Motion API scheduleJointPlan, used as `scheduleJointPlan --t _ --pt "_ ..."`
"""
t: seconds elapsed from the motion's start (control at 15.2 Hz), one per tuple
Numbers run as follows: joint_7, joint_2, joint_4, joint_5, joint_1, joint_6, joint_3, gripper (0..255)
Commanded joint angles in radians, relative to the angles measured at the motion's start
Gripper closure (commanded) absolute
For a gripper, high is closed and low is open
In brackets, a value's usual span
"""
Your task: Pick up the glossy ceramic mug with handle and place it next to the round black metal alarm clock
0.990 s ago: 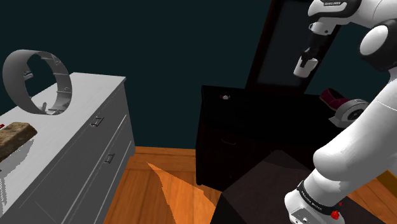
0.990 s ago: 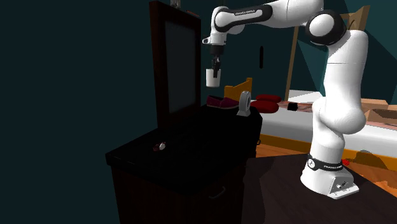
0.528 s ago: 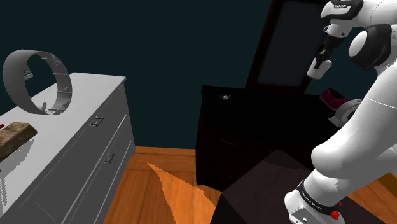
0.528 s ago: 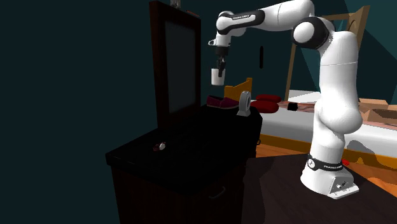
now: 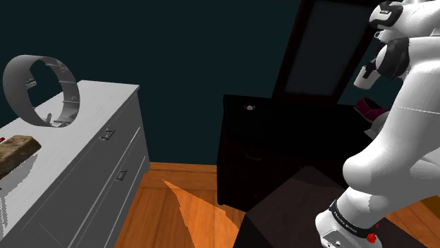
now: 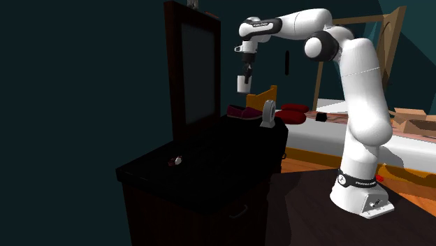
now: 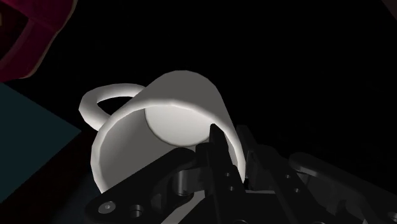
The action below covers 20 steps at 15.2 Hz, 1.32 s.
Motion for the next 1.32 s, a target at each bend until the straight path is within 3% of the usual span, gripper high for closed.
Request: scheduleJointPlan --t 0.0,1.25 --pt "-0.006 -0.008 -0.038 -0.004 0.003 0.031 -0.001 255" --pt "-0.014 -0.034 -0.329 -0.013 0.037 0.298 0.007 255"
